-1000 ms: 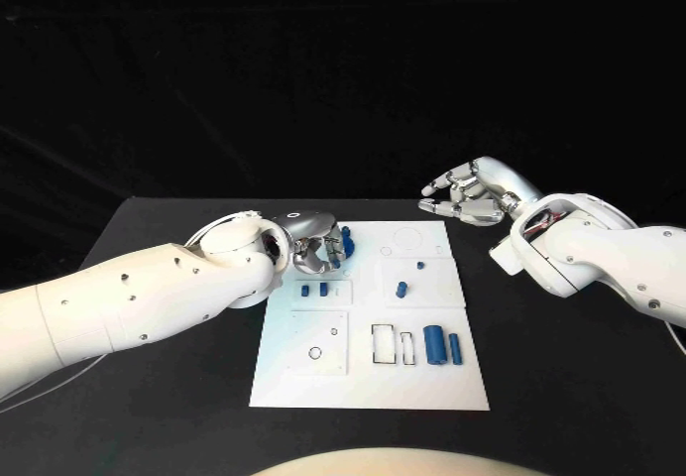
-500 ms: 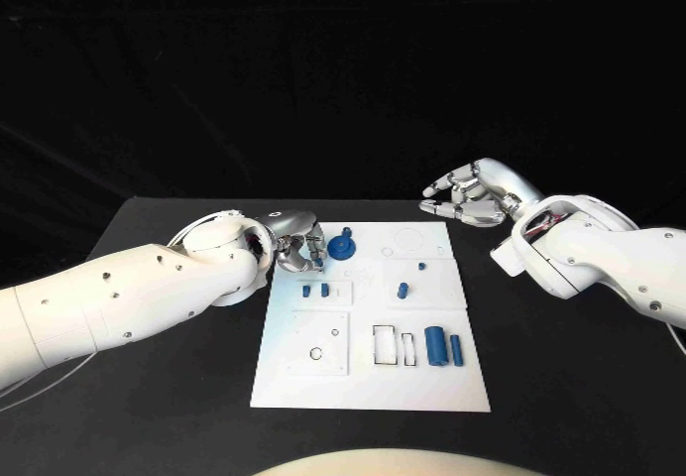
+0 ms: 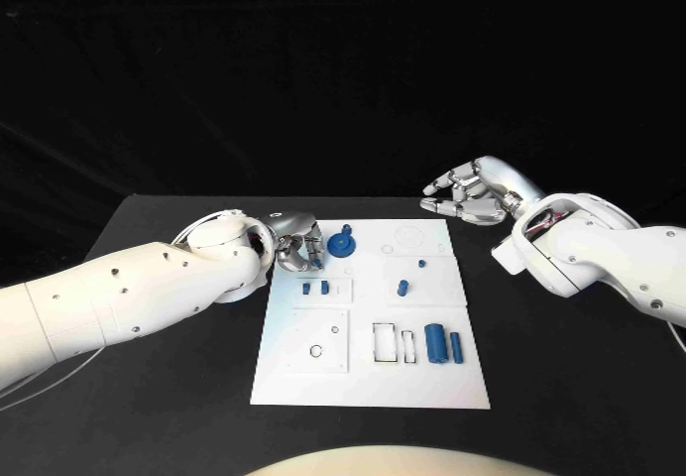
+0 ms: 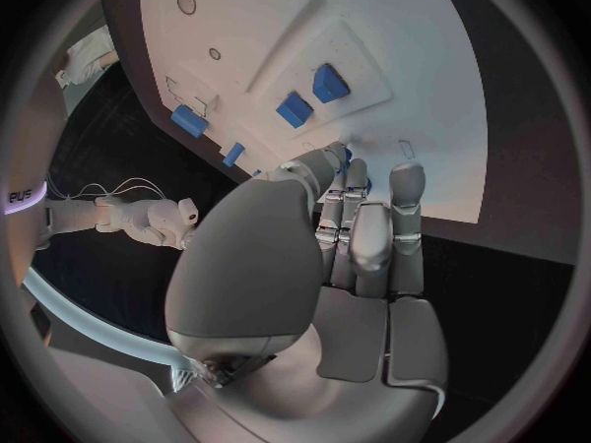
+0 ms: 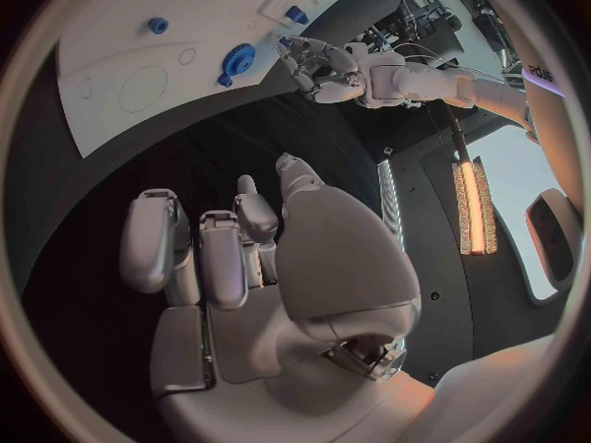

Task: Assemble the parts on the task board

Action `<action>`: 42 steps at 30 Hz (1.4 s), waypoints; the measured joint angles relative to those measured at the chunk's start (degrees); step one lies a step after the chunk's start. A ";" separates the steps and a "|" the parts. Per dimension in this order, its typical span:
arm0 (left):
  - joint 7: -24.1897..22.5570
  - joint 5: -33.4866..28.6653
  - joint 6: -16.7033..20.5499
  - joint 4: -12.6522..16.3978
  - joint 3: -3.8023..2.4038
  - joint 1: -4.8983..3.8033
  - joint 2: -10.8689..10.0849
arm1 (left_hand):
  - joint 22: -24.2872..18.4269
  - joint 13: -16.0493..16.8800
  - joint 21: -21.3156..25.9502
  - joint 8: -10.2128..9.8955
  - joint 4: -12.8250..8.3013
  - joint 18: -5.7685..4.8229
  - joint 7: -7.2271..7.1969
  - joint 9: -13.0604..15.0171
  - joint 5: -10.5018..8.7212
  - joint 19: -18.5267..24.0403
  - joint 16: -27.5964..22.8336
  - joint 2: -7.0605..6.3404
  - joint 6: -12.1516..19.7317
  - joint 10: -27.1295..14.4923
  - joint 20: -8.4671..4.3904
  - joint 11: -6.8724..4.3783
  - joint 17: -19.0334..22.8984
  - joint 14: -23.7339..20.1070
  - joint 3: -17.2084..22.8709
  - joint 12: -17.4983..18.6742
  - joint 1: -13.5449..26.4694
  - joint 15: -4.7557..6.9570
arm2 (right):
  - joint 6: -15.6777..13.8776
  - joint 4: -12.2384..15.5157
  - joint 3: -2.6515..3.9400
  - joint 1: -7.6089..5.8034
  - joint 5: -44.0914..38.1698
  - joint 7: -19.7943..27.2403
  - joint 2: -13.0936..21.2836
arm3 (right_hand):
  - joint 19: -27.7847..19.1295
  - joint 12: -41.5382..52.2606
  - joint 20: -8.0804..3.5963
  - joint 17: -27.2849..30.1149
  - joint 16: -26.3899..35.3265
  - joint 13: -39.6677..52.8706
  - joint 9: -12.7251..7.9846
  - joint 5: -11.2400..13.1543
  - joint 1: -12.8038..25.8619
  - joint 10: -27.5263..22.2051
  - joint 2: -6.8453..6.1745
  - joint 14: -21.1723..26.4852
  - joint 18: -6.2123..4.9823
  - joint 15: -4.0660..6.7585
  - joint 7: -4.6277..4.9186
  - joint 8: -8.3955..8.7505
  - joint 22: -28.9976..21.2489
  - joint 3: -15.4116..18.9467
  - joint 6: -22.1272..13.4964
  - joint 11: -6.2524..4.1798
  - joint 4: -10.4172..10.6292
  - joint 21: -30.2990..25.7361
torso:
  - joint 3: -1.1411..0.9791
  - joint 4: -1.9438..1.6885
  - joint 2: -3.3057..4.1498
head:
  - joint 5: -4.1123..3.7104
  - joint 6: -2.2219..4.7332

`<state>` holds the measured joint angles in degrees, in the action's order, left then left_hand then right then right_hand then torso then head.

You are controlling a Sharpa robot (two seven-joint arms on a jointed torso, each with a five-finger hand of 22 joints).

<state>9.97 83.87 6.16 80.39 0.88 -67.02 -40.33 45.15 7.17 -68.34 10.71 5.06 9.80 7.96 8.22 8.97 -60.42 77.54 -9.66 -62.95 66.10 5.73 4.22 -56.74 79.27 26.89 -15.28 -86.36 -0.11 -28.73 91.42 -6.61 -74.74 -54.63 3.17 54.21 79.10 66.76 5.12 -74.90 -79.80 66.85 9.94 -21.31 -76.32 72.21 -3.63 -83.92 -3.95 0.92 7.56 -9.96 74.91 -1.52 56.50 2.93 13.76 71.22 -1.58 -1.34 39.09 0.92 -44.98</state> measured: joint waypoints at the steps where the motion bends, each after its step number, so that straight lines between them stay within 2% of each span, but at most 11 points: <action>1: 0.00 -0.01 -0.05 -0.07 0.01 0.02 0.08 | 0.00 0.00 0.00 0.00 0.00 0.00 0.00 0.00 0.00 0.00 0.00 0.00 0.00 0.00 0.00 0.00 0.00 0.00 0.00 0.00 0.00 0.00 | 0.00 0.01 0.00 0.00 0.00 0.00 0.00 | 0.00 0.00 0.00 0.00 0.00 0.00 0.00 0.00 0.00 0.00 0.00 0.00 0.00 0.00 0.00 0.00 0.00 0.00 0.00 0.00 0.00 0.00 | 0.00 0.00 0.00 | 0.00 -0.02; 20: 0.06 -0.19 -1.12 -0.95 0.02 0.27 1.20 | 0.25 0.02 0.00 -0.01 0.00 0.00 0.00 -0.01 0.00 -0.41 0.00 0.00 0.01 0.00 0.00 0.00 0.05 0.00 -0.01 0.00 0.00 0.00 | 0.00 0.19 0.00 0.00 0.00 0.00 0.02 | 0.00 0.00 0.00 -0.05 0.00 -0.01 0.00 0.00 0.00 0.00 0.00 0.00 0.00 0.00 0.00 0.00 -0.01 0.00 0.00 0.00 0.00 0.00 | 0.03 -0.03 -0.06 | -0.14 -0.21; 42: 0.78 -0.25 -1.77 -1.42 -0.04 0.39 1.51 | 0.24 0.01 0.00 -0.19 0.00 0.00 -0.01 -0.10 0.00 -0.41 0.00 0.00 0.02 -0.01 0.00 0.00 0.09 0.00 -0.01 0.00 0.00 0.00 | 0.00 0.30 0.00 0.01 0.00 0.02 0.06 | 0.00 0.00 0.00 -0.03 0.00 -0.02 0.00 0.01 0.00 0.00 0.00 0.00 0.00 0.00 0.00 0.00 0.03 0.00 0.00 0.00 0.00 0.00 | 0.04 -0.04 -0.04 | -0.27 -0.30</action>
<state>10.75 83.63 4.39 78.97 0.84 -66.63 -38.83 45.38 7.19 -68.34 10.51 5.06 9.80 7.95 8.13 8.97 -60.83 77.54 -9.66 -62.93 66.09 5.73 4.22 -56.65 79.27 26.88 -15.28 -86.37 -0.12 -28.74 91.72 -6.61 -74.74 -54.62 3.18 54.27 79.10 66.77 5.12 -74.94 -79.80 66.83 9.94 -21.30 -76.32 72.21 -3.63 -83.92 -3.95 0.92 7.56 -9.95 74.94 -1.52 56.50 2.93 13.76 71.22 -1.54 -1.38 39.05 0.65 -45.29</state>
